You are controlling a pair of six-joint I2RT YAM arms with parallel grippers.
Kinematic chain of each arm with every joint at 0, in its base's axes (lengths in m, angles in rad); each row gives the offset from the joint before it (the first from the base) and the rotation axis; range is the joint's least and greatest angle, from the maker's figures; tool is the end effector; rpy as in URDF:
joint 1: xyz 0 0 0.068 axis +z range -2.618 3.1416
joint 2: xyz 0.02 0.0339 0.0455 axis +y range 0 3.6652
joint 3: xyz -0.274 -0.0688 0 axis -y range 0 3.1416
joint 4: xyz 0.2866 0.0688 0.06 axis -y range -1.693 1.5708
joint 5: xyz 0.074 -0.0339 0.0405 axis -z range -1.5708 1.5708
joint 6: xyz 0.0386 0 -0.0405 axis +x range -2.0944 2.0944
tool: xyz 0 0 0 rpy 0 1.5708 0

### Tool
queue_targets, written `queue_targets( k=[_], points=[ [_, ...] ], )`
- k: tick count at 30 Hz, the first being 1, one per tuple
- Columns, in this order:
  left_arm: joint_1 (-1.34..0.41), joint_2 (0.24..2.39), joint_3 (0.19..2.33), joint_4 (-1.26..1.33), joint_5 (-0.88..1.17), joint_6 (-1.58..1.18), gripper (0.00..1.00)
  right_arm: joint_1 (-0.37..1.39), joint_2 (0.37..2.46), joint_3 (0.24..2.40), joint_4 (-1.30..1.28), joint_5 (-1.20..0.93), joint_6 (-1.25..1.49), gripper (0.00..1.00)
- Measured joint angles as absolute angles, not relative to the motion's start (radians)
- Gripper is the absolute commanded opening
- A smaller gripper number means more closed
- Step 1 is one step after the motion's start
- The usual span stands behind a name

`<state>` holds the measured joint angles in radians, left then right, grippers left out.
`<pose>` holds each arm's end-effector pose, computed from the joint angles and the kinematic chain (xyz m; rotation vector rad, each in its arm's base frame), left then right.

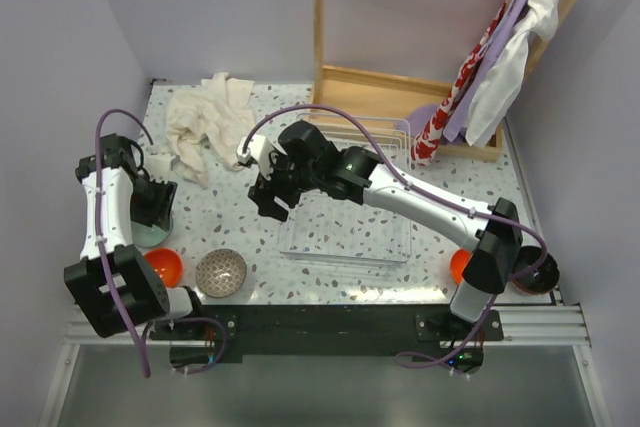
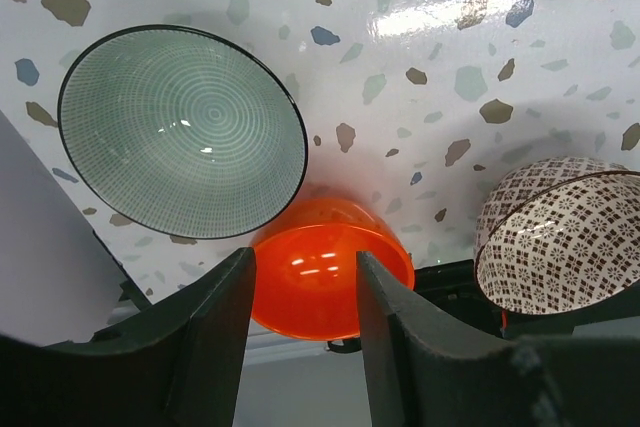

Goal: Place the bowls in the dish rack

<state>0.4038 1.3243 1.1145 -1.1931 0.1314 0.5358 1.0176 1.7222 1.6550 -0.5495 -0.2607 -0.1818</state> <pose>0.2454 0.0994 0.2675 0.2096 2.9247 -0.0603 0.2238 0.3814 0.3606 -1.4024 1.7798 0.7451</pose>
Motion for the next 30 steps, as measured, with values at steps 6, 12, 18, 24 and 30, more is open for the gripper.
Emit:
queue_targets(
  k=[6, 12, 18, 24, 30],
  points=[
    [0.403, 1.356, 1.103, -1.157, 0.142, 0.532, 0.49, 1.007, 1.724, 1.655, -0.539, -0.263, -0.162, 0.74],
    [0.383, 1.383, 1.062, -1.091, 0.144, 0.502, 0.48, 0.992, 1.754, 1.671, -0.530, -0.267, -0.148, 0.74],
    [0.321, 1.385, 1.020, -1.013, 0.099, 0.453, 0.45, 0.976, 1.796, 1.697, -0.530, -0.280, -0.132, 0.74],
    [0.311, 1.403, 1.015, -0.930, 0.014, 0.402, 0.42, 0.969, 1.800, 1.707, -0.530, -0.280, -0.130, 0.74],
    [0.287, 1.423, 0.992, -0.883, -0.019, 0.375, 0.41, 0.964, 1.800, 1.707, -0.530, -0.280, -0.130, 0.74]
  ],
)
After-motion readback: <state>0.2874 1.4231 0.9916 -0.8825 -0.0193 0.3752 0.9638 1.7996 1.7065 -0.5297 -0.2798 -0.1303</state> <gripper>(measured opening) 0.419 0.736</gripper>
